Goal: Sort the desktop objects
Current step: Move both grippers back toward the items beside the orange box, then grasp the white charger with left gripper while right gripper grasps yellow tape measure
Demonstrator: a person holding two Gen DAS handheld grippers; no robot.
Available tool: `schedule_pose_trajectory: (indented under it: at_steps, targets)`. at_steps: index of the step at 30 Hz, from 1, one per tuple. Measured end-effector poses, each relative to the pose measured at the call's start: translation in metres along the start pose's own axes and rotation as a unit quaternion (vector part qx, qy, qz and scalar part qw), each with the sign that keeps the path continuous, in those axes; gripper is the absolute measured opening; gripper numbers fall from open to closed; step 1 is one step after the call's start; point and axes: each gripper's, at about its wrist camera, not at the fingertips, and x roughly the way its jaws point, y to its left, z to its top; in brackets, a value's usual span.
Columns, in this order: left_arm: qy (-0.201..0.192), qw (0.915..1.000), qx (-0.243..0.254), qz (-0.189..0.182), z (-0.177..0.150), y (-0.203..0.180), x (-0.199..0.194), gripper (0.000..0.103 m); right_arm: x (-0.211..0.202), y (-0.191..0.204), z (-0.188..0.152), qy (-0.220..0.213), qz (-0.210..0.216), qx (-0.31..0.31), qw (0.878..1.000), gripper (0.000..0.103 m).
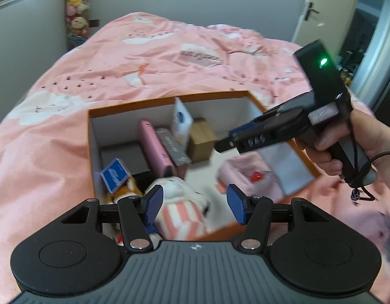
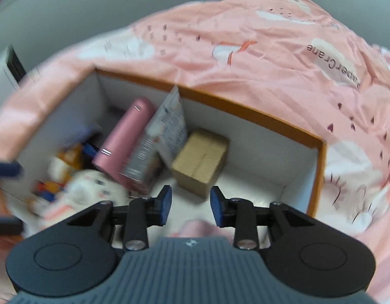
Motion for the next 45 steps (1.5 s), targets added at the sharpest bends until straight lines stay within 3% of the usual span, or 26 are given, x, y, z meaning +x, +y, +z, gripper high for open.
schedule_pose_trajectory:
  at_steps: [3, 8, 10, 14, 17, 19, 21, 25, 30, 34, 40, 45]
  targets:
    - [0.002, 0.9999, 0.001, -0.012, -0.007, -0.003, -0.012, 0.060, -0.031, 0.004, -0.011, -0.034, 0.043, 0.045, 0.997, 0.037]
    - [0.017, 0.9993, 0.022, -0.025, -0.025, -0.018, -0.028, 0.049, -0.073, 0.020, -0.038, -0.081, 0.079, 0.081, 0.990, 0.036]
    - [0.036, 0.9983, 0.022, -0.039, -0.034, -0.023, -0.029, 0.042, -0.085, 0.029, -0.050, -0.090, 0.095, 0.091, 0.987, 0.035]
    - [0.078, 0.9952, 0.025, -0.054, -0.055, -0.034, -0.025, 0.042, -0.099, 0.050, -0.079, -0.094, 0.108, 0.103, 0.984, 0.034]
    - [0.131, 0.9898, -0.010, -0.056, -0.071, -0.032, -0.018, 0.042, -0.100, 0.066, -0.102, -0.073, 0.115, 0.114, 0.984, 0.034]
    - [0.174, 0.9814, -0.064, -0.051, -0.082, -0.026, -0.011, 0.043, -0.094, 0.074, -0.118, -0.048, 0.111, 0.121, 0.985, 0.034]
    - [0.216, 0.9672, -0.124, -0.051, -0.096, -0.017, -0.003, 0.048, -0.085, 0.078, -0.133, -0.020, 0.113, 0.138, 0.984, 0.034]
    - [0.252, 0.9469, -0.199, -0.019, -0.118, -0.006, 0.008, 0.053, -0.056, 0.086, -0.162, 0.050, 0.134, 0.174, 0.974, 0.035]
    - [0.267, 0.9164, -0.298, -0.018, -0.137, 0.009, 0.013, 0.057, -0.028, 0.100, -0.184, 0.115, 0.134, 0.171, 0.969, 0.037]
    - [0.267, 0.9048, -0.331, -0.015, -0.146, 0.011, 0.018, 0.057, -0.010, 0.098, -0.196, 0.152, 0.170, 0.206, 0.951, 0.037]
    - [0.256, 0.8924, -0.372, -0.006, -0.154, 0.018, 0.022, 0.057, 0.007, 0.091, -0.214, 0.174, 0.188, 0.250, 0.934, 0.036]
    - [0.271, 0.8898, -0.367, -0.009, -0.159, 0.014, 0.033, 0.057, 0.019, 0.089, -0.216, 0.185, 0.210, 0.263, 0.923, 0.037]
